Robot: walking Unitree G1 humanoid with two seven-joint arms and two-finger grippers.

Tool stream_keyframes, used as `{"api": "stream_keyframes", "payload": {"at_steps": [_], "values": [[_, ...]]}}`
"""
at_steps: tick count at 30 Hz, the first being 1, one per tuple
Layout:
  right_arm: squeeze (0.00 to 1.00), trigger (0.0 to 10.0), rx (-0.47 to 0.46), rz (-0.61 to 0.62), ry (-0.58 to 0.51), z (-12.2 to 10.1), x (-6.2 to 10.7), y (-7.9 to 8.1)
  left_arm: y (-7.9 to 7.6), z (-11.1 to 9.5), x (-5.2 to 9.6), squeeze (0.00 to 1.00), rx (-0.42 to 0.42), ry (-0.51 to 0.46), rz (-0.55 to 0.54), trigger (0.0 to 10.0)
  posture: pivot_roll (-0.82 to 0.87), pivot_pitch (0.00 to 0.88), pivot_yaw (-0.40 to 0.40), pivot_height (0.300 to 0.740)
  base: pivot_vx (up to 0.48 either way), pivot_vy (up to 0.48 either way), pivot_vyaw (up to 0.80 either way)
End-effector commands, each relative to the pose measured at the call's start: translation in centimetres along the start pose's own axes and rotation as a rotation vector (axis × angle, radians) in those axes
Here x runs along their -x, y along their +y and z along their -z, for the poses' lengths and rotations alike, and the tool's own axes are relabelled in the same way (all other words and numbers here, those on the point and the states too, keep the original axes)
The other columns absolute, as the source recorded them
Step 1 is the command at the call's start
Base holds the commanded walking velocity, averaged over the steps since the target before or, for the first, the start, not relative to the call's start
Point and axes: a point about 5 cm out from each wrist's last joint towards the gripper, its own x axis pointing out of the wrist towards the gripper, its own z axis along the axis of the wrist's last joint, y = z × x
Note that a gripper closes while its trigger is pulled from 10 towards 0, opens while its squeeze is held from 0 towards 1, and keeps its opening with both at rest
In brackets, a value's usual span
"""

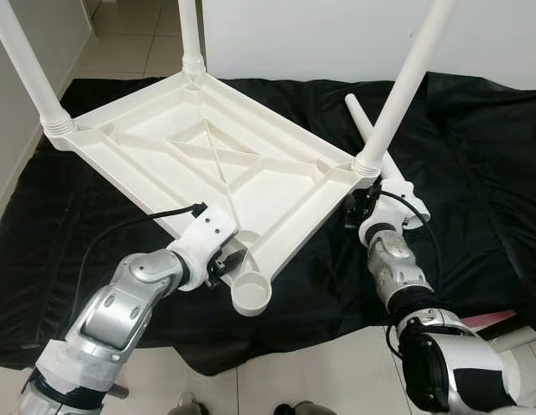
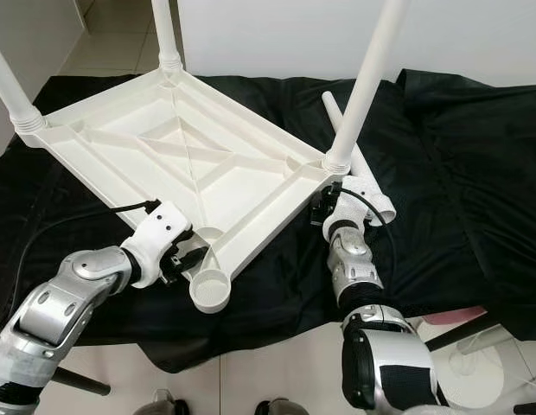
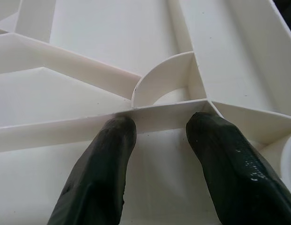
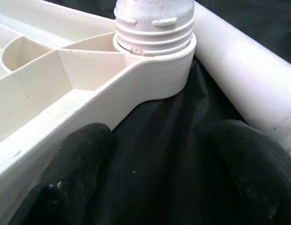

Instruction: Building children table

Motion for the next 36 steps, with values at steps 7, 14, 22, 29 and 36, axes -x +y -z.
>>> {"api": "stream_keyframes", "payload": {"at_steps": [7,14,22,29,36], "values": [[0.00,10.0,0.047,-0.166,0.051,0.2,-0.3,3.2,-1.8,-2.1,-1.1,0.00,-0.009,-0.076,0.051,10.0,0.04,0.079,-0.069,0.740,0.000,0.000,0.00],[0.00,10.0,0.087,-0.223,0.063,0.0,-0.5,4.6,-2.8,-3.5,-2.0,0.00,-0.005,-0.116,0.073,10.0,0.04,0.076,-0.066,0.740,0.000,0.000,0.00],[0.00,10.0,0.102,-0.228,0.058,0.1,-0.5,4.6,-2.7,-4.0,-2.0,0.00,-0.003,-0.125,0.061,10.0,0.04,0.078,-0.064,0.740,0.000,0.000,0.00],[0.00,10.0,0.103,-0.207,0.066,0.7,-0.3,4.1,-0.1,-4.9,-1.1,0.00,-0.020,-0.107,-0.061,10.0,0.04,0.085,-0.050,0.740,0.000,0.000,0.00],[0.00,10.0,0.101,-0.202,0.071,1.2,-0.1,4.1,2.8,-5.9,-0.5,0.00,0.007,-0.114,-0.263,10.0,0.04,0.093,-0.039,0.740,0.000,0.000,0.00]]}}
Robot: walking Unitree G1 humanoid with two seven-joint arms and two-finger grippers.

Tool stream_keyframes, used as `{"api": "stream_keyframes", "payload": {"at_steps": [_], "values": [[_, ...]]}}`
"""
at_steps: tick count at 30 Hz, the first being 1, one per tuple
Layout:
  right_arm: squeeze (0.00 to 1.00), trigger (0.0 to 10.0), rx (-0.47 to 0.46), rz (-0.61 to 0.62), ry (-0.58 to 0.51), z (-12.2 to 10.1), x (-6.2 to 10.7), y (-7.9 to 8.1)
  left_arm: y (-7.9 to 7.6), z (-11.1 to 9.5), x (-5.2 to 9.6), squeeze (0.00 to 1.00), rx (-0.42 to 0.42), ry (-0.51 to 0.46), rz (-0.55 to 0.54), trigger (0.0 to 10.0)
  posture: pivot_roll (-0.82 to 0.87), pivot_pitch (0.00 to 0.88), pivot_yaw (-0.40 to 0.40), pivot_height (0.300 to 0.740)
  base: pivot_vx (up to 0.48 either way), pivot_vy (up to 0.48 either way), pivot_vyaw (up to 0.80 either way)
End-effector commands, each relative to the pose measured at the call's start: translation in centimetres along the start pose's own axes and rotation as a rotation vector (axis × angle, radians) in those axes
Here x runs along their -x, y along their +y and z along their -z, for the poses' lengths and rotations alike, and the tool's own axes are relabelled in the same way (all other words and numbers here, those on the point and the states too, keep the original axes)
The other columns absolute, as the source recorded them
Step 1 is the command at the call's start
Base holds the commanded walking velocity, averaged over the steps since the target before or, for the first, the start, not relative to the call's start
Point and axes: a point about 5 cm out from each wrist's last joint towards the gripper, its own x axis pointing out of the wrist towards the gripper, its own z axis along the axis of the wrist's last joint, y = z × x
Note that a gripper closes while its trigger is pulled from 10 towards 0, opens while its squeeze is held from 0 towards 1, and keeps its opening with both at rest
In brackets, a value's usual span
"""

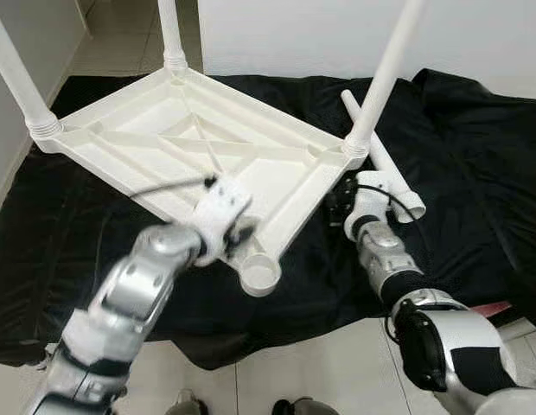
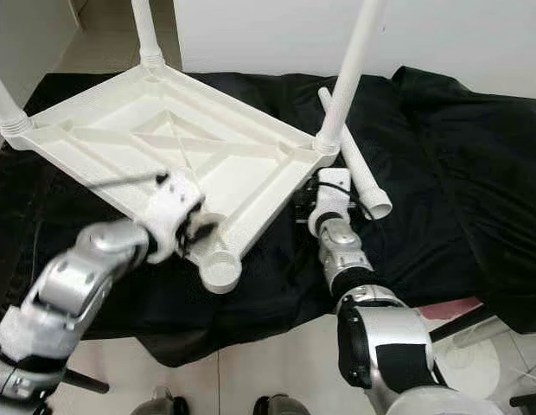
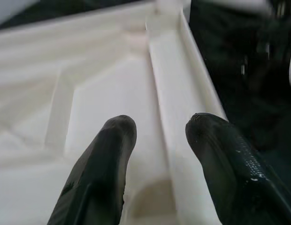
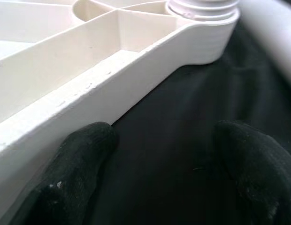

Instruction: Building children table

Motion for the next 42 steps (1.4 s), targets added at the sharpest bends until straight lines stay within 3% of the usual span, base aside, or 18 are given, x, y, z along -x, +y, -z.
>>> {"api": "stream_keyframes", "payload": {"at_steps": [1,10,14,17,20,21,27,30,31,33,38,42], "values": [[0.00,10.0,0.012,-0.027,0.040,1.2,0.3,0.4,1.3,0.6,0.2,0.00,0.026,0.026,-0.147,10.0,0.04,0.093,-0.039,0.740,0.000,0.000,0.00],[0.00,10.0,0.015,-0.028,0.049,1.7,0.5,0.5,2.2,0.5,0.9,0.00,0.013,0.027,-0.152,10.0,0.04,0.100,-0.037,0.740,0.000,0.000,0.00],[0.00,10.0,0.027,-0.040,0.028,1.7,0.6,0.5,3.7,2.9,2.2,0.00,-0.046,0.125,-0.150,10.0,0.04,0.104,-0.040,0.740,0.000,0.000,0.00],[0.00,10.0,0.026,-0.041,0.024,1.7,0.7,0.5,3.8,3.2,2.5,0.00,-0.055,0.138,-0.143,10.0,0.04,0.104,-0.040,0.740,0.000,0.000,0.00],[0.00,10.0,0.026,-0.033,0.025,1.9,0.8,0.2,3.6,4.2,3.5,0.00,-0.110,0.172,-0.066,10.0,0.04,0.109,-0.040,0.740,0.000,0.000,0.00],[0.00,10.0,0.026,-0.022,0.031,2.2,0.9,-0.1,2.8,5.2,4.4,0.00,-0.172,0.211,0.028,10.0,0.04,0.109,-0.039,0.740,0.000,0.000,0.00],[0.00,10.0,0.024,-0.019,0.028,2.2,1.0,-0.3,2.3,5.5,4.4,0.00,-0.163,0.219,0.042,10.0,0.04,0.112,-0.040,0.740,0.000,0.000,0.00],[0.00,10.0,0.024,-0.018,0.023,2.0,0.9,-0.3,1.2,5.3,4.0,0.00,-0.159,0.205,0.076,10.0,0.04,0.114,-0.043,0.740,0.000,0.000,0.00],[0.00,10.0,0.025,-0.017,0.019,1.8,0.8,-0.4,0.0,5.2,3.6,0.00,-0.158,0.188,0.110,10.0,0.04,0.116,-0.044,0.740,0.000,0.000,0.00],[0.00,10.0,0.025,-0.017,0.019,1.8,0.8,-0.4,0.0,5.2,3.6,0.00,-0.158,0.188,0.110,10.0,0.04,0.116,-0.044,0.740,0.000,0.000,0.00],[0.00,10.0,0.028,-0.022,0.009,1.1,0.5,-0.2,-2.9,5.6,2.4,0.00,-0.182,0.171,0.191,10.0,0.03,0.124,-0.047,0.740,0.000,0.000,0.00],[0.00,10.0,0.029,-0.022,0.001,0.7,0.4,-0.2,-3.9,5.6,1.9,0.00,-0.173,0.158,0.208,10.0,0.03,0.126,-0.048,0.740,0.000,0.000,0.00]]}}
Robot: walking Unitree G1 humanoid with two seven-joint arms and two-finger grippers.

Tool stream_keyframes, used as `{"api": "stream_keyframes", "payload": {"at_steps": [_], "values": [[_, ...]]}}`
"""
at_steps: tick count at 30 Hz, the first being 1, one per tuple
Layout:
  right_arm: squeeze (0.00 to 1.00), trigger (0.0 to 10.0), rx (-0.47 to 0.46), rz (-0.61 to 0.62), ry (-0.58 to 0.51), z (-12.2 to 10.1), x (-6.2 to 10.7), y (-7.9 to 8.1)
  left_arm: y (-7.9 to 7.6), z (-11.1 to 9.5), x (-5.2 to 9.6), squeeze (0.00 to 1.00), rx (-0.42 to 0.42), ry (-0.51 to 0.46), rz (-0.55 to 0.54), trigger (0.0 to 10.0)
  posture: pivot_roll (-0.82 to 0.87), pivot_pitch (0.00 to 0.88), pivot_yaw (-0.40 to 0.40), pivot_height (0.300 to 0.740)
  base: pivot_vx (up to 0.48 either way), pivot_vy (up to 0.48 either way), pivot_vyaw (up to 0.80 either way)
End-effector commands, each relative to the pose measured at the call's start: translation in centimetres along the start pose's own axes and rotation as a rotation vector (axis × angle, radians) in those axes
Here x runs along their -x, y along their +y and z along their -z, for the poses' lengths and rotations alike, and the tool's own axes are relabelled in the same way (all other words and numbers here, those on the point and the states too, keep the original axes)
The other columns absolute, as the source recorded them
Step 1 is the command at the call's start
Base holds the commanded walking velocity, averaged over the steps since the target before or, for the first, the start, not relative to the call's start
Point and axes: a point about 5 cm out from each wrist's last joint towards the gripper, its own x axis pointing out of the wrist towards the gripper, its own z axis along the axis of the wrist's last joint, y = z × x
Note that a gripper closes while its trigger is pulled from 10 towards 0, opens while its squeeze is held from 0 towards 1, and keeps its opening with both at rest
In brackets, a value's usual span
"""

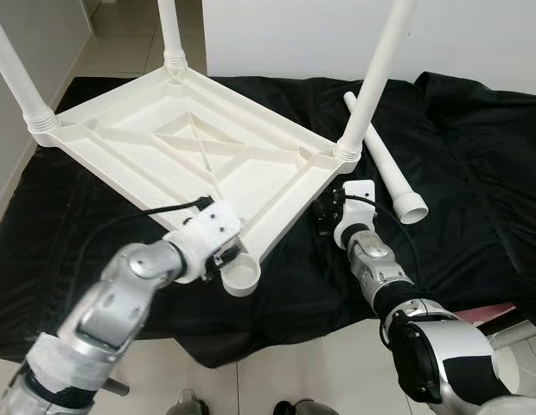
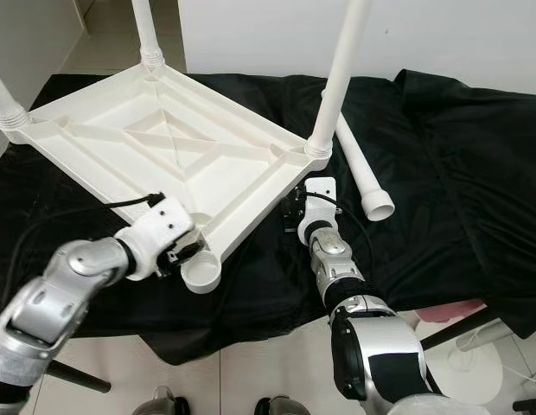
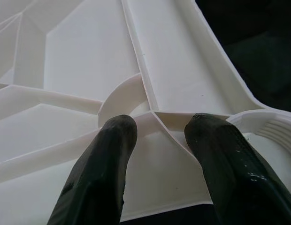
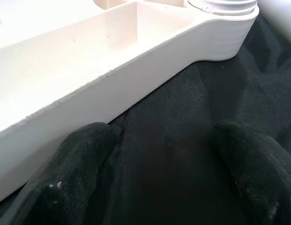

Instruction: Building children table

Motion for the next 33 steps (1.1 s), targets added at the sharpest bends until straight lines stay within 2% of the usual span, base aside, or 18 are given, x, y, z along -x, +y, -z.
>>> {"api": "stream_keyframes", "payload": {"at_steps": [1,5,11,17,18,26,33], "values": [[0.00,10.0,-0.008,-0.011,0.011,0.0,-0.1,0.4,-1.5,0.4,-0.6,0.00,0.002,0.013,0.064,10.0,0.03,0.126,-0.048,0.740,0.000,0.000,0.00],[0.00,10.0,-0.014,-0.017,0.001,-0.4,-0.3,0.7,-2.6,0.5,-1.3,0.00,0.032,0.017,0.086,10.0,0.02,0.128,-0.044,0.740,0.000,0.000,0.00],[0.00,10.0,-0.021,-0.023,-0.004,-0.7,-0.4,0.8,-3.5,0.1,-1.9,0.00,0.058,0.003,0.097,10.0,0.01,0.129,-0.040,0.740,0.000,0.000,0.00],[0.00,10.0,-0.028,-0.047,-0.003,-1.2,-0.7,1.5,-4.6,-1.5,-3.2,0.00,0.072,-0.046,0.119,10.0,0.01,0.132,-0.037,0.740,0.000,0.000,0.00],[0.00,10.0,-0.031,-0.075,-0.014,-1.6,-0.9,2.1,-4.8,-1.9,-3.5,0.00,0.064,-0.059,0.125,10.0,0.01,0.132,-0.034,0.740,0.000,0.000,0.00],[0.00,10.0,-0.027,-0.085,-0.023,-2.1,-1.1,2.8,-5.1,-2.4,-4.0,0.00,0.050,-0.072,0.133,10.0,0.01,0.128,-0.029,0.740,0.000,0.000,0.00],[0.00,10.0,-0.019,-0.005,-0.031,-2.4,-1.2,1.8,-4.8,-3.3,-4.3,0.00,0.045,-0.100,0.117,10.0,0.02,0.125,-0.036,0.740,0.000,0.000,0.00]]}}
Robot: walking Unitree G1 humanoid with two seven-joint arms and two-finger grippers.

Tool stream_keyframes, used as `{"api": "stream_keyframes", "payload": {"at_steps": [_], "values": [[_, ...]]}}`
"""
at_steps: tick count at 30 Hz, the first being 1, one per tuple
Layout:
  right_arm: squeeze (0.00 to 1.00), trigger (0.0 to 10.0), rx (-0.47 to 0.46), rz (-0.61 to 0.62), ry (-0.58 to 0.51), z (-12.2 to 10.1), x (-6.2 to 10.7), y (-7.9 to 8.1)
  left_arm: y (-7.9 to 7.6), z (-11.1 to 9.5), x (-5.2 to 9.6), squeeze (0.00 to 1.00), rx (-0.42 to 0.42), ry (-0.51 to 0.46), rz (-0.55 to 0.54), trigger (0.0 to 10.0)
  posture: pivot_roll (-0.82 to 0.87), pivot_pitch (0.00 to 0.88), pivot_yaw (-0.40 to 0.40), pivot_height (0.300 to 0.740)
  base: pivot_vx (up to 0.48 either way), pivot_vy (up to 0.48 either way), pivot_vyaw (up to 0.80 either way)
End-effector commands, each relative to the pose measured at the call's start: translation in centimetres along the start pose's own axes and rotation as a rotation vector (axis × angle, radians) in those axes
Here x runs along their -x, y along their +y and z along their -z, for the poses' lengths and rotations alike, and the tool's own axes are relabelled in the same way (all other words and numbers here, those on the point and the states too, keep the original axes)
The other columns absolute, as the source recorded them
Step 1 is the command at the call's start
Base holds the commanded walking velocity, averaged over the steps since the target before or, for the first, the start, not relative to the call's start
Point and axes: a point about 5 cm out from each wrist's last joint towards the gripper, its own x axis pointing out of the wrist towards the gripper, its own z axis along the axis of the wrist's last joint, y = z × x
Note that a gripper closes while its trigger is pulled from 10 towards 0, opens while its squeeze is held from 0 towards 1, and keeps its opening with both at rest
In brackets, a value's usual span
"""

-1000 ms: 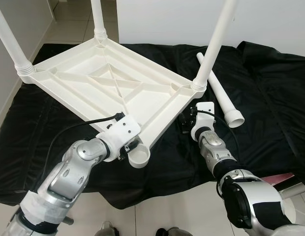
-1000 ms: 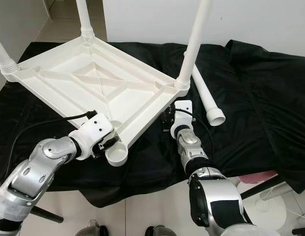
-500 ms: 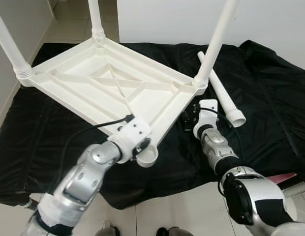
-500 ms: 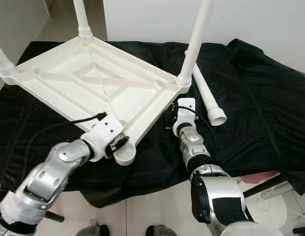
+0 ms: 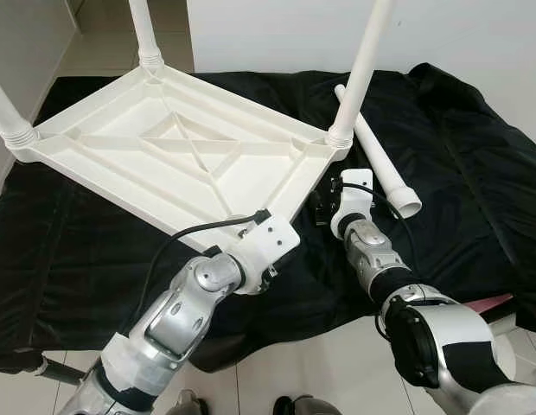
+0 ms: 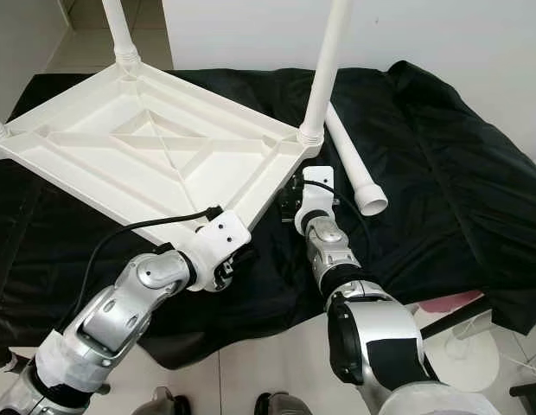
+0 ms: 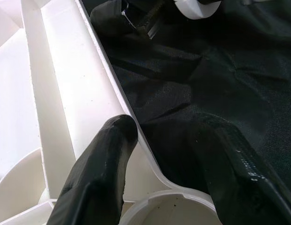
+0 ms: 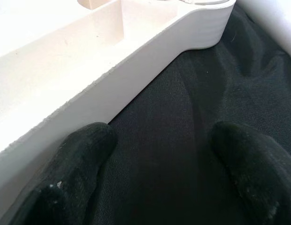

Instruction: Building children table

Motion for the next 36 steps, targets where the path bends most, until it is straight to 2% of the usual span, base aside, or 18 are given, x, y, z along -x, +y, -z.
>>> {"api": "stream_keyframes", "payload": {"at_steps": [1,4,7,9,11,14,15,17,27,29,31,33,36], "values": [[0.00,10.0,0.011,-0.014,-0.036,-0.9,-0.2,0.7,-0.4,-0.3,-0.2,0.00,0.002,-0.012,0.036,10.0,0.03,0.126,-0.038,0.740,0.000,0.000,0.00],[0.00,10.0,0.016,0.012,-0.039,-0.8,-0.2,0.3,0.3,-0.5,0.1,0.00,0.013,-0.025,0.030,10.0,0.03,0.125,-0.040,0.740,0.000,0.000,0.00],[0.00,10.0,0.027,0.084,-0.028,0.0,0.2,-0.6,2.4,-1.2,1.8,0.00,0.069,-0.110,0.029,10.0,0.04,0.121,-0.044,0.740,0.000,0.000,0.00],[0.00,10.0,0.027,0.084,-0.028,0.0,0.2,-0.6,2.4,-1.2,1.8,0.00,0.069,-0.110,0.029,10.0,0.04,0.121,-0.044,0.740,0.000,0.000,0.00],[0.00,10.0,0.027,0.104,-0.016,0.5,0.5,-0.7,3.3,-1.6,2.7,0.00,0.084,-0.161,0.033,10.0,0.04,0.119,-0.051,0.740,0.000,0.000,0.00],[0.00,10.0,0.020,0.118,-0.018,0.7,0.6,-0.9,3.9,-1.6,3.2,0.00,0.094,-0.175,0.023,10.0,0.04,0.119,-0.051,0.740,0.000,0.000,0.00],[0.00,10.0,0.017,0.136,-0.024,0.7,0.8,-1.2,4.6,-1.4,3.6,0.00,0.085,-0.176,-0.002,10.0,0.04,0.116,-0.059,0.740,0.000,0.000,0.00],[0.00,10.0,0.011,0.164,-0.055,0.6,1.1,-1.7,6.4,-0.6,4.3,0.00,0.074,-0.152,-0.068,10.0,0.04,0.112,-0.071,0.740,0.000,0.000,0.00],[0.00,10.0,0.016,0.133,-0.135,0.1,1.8,-1.7,8.9,1.1,5.1,0.00,0.031,-0.089,-0.130,10.0,0.04,0.109,-0.083,0.740,0.000,0.000,0.00],[0.00,10.0,0.027,0.105,-0.177,0.0,2.7,-1.7,10.4,3.1,5.5,0.00,-0.019,0.005,-0.146,10.0,0.03,0.102,-0.080,0.740,0.000,0.000,0.00],[0.00,10.0,0.027,0.105,-0.177,0.0,2.7,-1.7,10.4,3.1,5.5,0.00,-0.019,0.005,-0.146,10.0,0.03,0.102,-0.080,0.740,0.000,0.000,0.00],[0.00,10.0,0.042,0.099,-0.194,-0.1,3.6,-2.0,10.7,5.0,5.7,0.00,-0.092,0.112,-0.128,10.0,0.02,0.101,-0.072,0.740,0.000,0.000,0.00],[0.00,10.0,0.051,0.105,-0.194,0.1,4.1,-2.5,10.4,5.7,5.7,0.00,-0.102,0.138,-0.118,10.0,0.01,0.100,-0.067,0.740,0.000,0.000,0.00]]}}
